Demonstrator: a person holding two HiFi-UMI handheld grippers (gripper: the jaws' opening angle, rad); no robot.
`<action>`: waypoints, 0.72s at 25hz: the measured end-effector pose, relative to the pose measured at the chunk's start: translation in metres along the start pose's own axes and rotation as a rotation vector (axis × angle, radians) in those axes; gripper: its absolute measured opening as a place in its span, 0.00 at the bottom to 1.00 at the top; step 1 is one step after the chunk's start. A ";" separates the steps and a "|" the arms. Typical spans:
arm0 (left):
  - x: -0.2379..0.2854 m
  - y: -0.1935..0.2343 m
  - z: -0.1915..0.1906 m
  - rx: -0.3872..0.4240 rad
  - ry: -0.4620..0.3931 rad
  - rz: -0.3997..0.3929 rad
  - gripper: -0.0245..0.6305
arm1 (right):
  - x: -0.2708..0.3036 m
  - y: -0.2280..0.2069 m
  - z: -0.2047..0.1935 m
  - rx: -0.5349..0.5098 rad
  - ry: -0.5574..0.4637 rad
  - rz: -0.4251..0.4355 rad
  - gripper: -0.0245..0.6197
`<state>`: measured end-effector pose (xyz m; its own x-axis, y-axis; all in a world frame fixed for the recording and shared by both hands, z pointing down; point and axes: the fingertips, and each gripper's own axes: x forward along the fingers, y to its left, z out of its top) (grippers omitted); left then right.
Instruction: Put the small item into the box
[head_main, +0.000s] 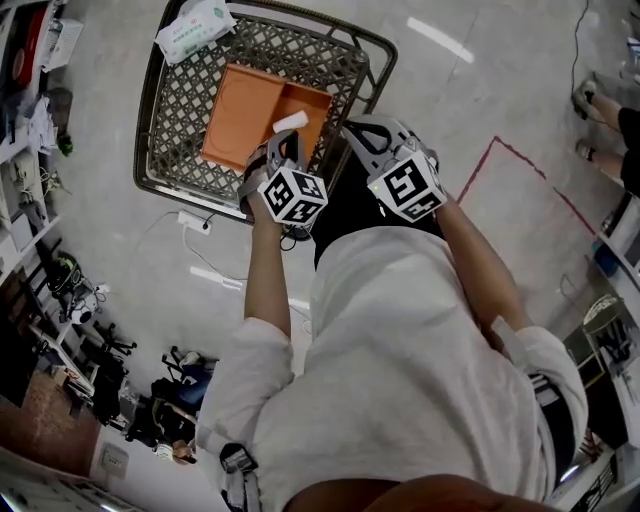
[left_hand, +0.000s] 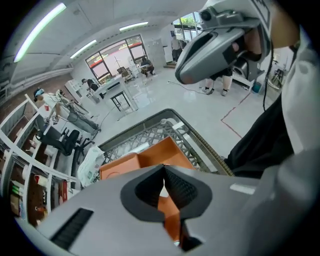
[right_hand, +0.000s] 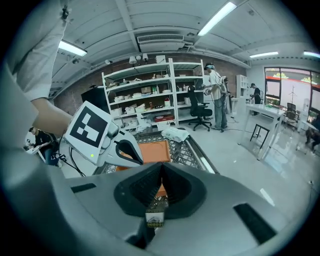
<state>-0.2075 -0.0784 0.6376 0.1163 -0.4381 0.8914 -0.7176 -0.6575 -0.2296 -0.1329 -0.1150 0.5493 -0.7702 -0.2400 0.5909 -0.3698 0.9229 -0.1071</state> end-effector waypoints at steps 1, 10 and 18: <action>0.006 0.000 -0.004 0.011 0.014 -0.012 0.05 | 0.002 -0.002 -0.003 0.005 0.006 -0.001 0.05; 0.045 -0.007 -0.032 0.054 0.105 -0.108 0.08 | 0.006 -0.013 -0.023 0.032 0.062 -0.026 0.05; 0.064 -0.014 -0.043 0.088 0.157 -0.123 0.19 | 0.002 -0.017 -0.038 0.077 0.068 -0.049 0.05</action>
<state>-0.2197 -0.0708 0.7149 0.0861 -0.2544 0.9633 -0.6411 -0.7542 -0.1419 -0.1085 -0.1197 0.5831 -0.7139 -0.2612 0.6497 -0.4472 0.8840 -0.1360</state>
